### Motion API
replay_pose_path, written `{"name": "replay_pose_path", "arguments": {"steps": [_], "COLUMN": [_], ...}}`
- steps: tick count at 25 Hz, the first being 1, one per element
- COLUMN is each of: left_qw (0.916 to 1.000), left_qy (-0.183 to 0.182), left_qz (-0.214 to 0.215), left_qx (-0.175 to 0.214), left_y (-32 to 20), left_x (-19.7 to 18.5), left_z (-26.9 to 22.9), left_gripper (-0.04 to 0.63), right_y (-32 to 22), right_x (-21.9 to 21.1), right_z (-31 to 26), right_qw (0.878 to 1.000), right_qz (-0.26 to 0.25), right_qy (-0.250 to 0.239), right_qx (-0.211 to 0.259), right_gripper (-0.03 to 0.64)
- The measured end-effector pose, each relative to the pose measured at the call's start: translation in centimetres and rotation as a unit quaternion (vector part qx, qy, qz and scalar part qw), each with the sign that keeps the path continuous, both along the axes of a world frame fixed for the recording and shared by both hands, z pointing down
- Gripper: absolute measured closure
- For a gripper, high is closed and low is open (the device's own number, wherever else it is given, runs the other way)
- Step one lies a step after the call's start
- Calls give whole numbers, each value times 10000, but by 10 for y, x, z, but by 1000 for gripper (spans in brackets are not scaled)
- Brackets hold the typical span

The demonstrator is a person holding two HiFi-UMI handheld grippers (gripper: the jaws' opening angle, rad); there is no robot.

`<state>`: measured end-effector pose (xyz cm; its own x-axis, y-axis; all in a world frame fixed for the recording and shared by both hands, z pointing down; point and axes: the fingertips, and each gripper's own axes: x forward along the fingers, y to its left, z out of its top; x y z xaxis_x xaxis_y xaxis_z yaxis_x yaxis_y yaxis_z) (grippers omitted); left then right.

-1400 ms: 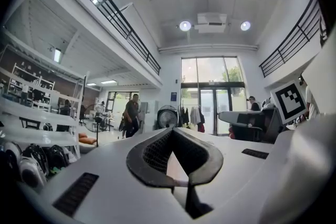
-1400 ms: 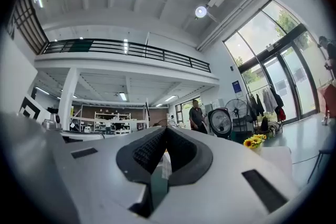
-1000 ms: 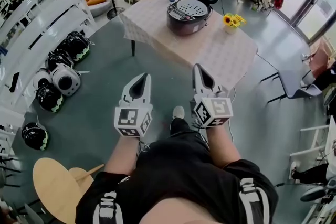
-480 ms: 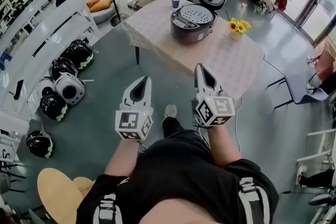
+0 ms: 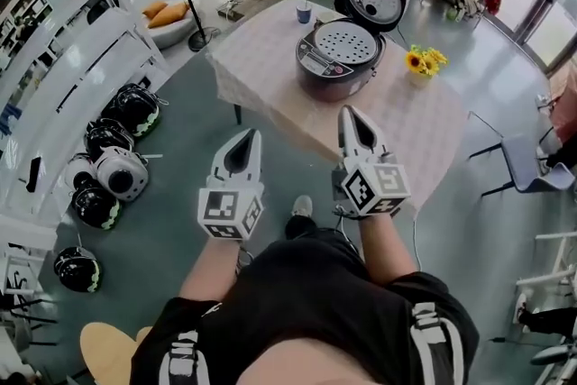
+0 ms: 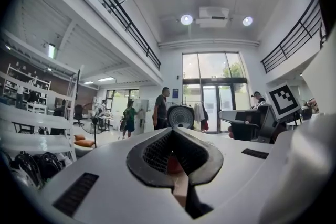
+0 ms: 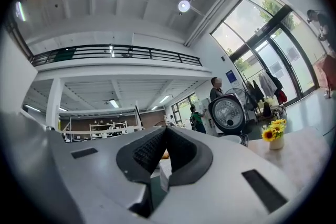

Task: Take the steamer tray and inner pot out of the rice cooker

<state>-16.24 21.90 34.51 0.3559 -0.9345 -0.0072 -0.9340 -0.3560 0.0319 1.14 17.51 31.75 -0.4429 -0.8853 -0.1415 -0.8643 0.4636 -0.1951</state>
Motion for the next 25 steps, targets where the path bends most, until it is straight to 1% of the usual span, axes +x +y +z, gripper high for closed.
{"name": "replay_pose_path", "arguments": {"steps": [5, 10, 13, 18, 25], "left_qw": [9999, 9995, 9986, 9972, 9924], "left_qy": [0, 80, 165, 184, 46], "left_qz": [82, 267, 453, 696, 1197], "left_qx": [-62, -151, -232, -218, -296], "left_y": [-95, -191, -237, -287, -328], "left_x": [-6, 1, 12, 36, 86], "left_z": [-6, -8, -4, -8, -4], "left_gripper": [592, 592, 592, 592, 592], "right_y": [-89, -174, -211, -248, -265], "right_x": [0, 12, 23, 51, 98], "right_z": [-5, -4, 0, 0, 2], "right_qw": [9996, 9978, 9966, 9940, 9882], "right_qz": [246, 541, 699, 985, 1465], "right_qy": [158, 395, 436, 461, 424], "right_qx": [10, 8, -38, -77, -155], "right_gripper": [617, 617, 617, 617, 618]}}
